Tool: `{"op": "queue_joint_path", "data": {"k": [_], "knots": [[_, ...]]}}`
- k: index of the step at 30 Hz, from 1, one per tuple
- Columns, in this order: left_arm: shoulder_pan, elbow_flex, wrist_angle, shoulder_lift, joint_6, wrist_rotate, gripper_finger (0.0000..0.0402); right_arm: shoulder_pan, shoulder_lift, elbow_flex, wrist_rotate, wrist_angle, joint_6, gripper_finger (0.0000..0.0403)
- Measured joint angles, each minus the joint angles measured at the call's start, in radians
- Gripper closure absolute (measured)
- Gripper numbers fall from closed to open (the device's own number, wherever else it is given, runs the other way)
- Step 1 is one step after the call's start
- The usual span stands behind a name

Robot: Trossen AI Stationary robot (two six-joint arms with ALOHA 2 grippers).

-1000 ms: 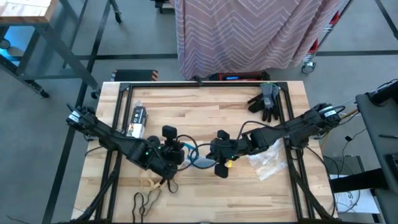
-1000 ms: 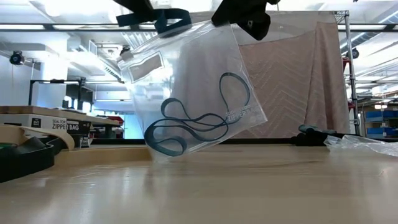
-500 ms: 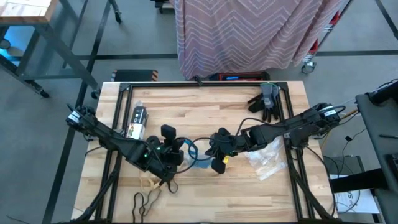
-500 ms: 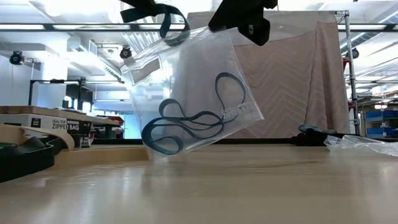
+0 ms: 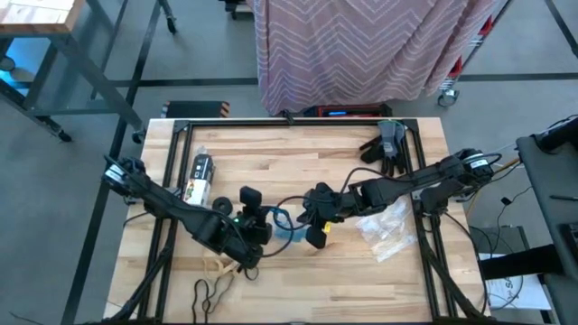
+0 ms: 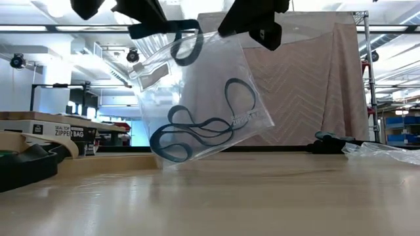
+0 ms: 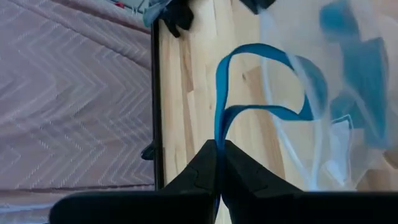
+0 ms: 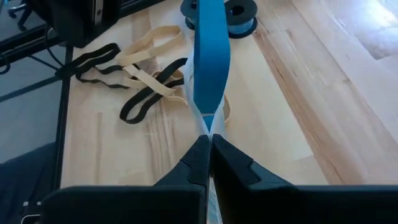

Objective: Sort rubber bands
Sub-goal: Put the blue rubberband into the transparent zip bag

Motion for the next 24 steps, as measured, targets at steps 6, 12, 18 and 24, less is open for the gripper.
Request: {"op": "queue_joint_path", "data": {"k": [6,12,18,24], "knots": [[-0.011,0.000,-0.083,-0.004,0.001,0.007,0.0401,-0.005,0.000,0.000,0.000,-0.001,-0.019,0.0403],[-0.003,-0.002,-0.075,0.001,0.087,0.112,0.0401,-0.014,0.000,0.000,0.000,0.009,-0.069,0.0403],[0.019,-0.002,-0.031,0.003,0.233,0.141,0.0401,-0.016,0.000,0.000,0.001,0.032,-0.107,0.0403],[0.079,-0.002,-0.005,0.003,0.253,0.264,0.0401,-0.017,0.000,0.000,0.001,0.031,-0.117,0.0403]]}}
